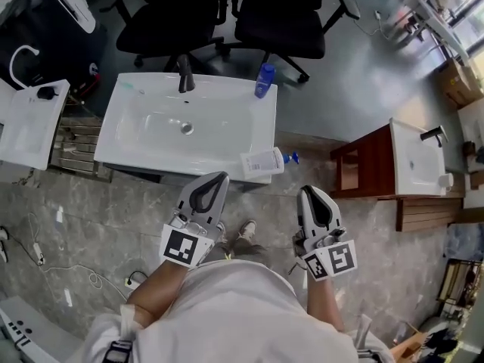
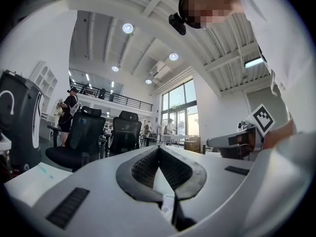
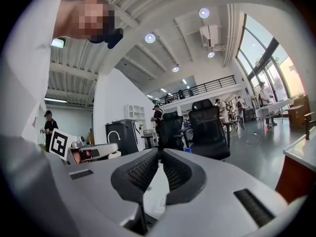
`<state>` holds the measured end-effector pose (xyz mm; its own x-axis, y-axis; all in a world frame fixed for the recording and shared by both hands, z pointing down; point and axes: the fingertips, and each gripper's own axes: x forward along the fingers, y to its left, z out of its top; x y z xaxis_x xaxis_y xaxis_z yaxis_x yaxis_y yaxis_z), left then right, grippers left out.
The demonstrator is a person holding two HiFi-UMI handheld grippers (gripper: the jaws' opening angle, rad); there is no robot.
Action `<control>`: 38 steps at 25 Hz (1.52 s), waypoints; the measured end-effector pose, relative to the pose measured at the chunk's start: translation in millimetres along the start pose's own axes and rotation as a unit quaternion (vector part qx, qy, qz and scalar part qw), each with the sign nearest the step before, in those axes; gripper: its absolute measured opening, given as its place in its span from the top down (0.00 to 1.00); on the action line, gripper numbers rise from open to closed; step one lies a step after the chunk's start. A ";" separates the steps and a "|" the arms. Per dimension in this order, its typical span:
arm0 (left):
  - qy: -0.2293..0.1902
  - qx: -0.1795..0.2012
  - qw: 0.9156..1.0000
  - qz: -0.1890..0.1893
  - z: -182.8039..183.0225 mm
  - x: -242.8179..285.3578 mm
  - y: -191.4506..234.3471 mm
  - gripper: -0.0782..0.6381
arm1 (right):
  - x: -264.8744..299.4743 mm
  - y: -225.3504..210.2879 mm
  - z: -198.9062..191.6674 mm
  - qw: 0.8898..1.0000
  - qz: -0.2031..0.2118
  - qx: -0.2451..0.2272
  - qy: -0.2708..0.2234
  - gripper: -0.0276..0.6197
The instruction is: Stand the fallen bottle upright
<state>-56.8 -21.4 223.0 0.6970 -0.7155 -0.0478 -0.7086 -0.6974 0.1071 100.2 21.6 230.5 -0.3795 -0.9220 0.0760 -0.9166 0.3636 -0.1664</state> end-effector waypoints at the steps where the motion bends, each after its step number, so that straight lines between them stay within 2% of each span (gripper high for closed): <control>1: 0.004 0.002 1.000 0.000 -1.0 2.5 -1.9 0.87 | 2.6 -4.9 0.0 1.000 0.004 -0.001 0.002 0.89; 6: 0.027 0.009 1.000 0.011 -14.7 9.7 1.4 0.87 | 8.7 -18.0 -3.6 1.000 0.013 -0.004 0.013 0.89; 9: 0.026 0.011 1.000 0.009 -16.1 17.4 -4.2 0.87 | 7.6 -26.9 -9.5 1.000 0.016 0.003 0.023 0.89; 10: 0.024 0.011 1.000 0.007 -15.7 19.7 -6.0 0.87 | 7.8 -29.0 -11.5 0.999 0.018 0.007 0.027 0.86; 11: 0.024 0.013 1.000 0.006 -15.6 21.8 -6.8 0.87 | 8.9 -30.6 -13.3 0.999 0.021 0.010 0.032 0.75; 14: 0.029 0.018 0.999 0.007 -18.3 26.2 -6.1 0.87 | 14.2 -34.9 -18.1 0.998 0.033 0.028 0.039 0.62; 17: 0.035 0.015 0.999 0.011 -24.2 28.2 -5.3 0.87 | 18.9 -40.8 -25.3 0.996 0.042 0.062 0.041 0.58; 19: 0.041 0.015 0.999 0.013 -28.9 27.8 -5.0 0.87 | 21.6 -45.4 -31.0 0.993 0.047 0.101 0.037 0.56; 23: 0.055 0.016 0.998 0.014 -39.7 28.9 -6.8 0.87 | 25.3 -62.5 -47.7 0.980 0.047 0.192 0.027 0.55; 33: 0.077 0.017 0.997 0.020 -61.1 39.7 -8.8 0.87 | 31.7 -100.2 -97.2 0.949 0.030 0.312 0.025 0.55; 38: 0.097 0.014 0.995 0.021 -83.6 51.2 -6.8 0.87 | 43.4 -123.8 -130.1 0.921 0.024 0.388 0.019 0.55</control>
<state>-7.1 -49.9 302.9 0.6721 -0.7254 0.1487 -0.7391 -0.6692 0.0763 180.8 -46.0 382.3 -0.4358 -0.8963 0.0819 -0.5375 0.1862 -0.8225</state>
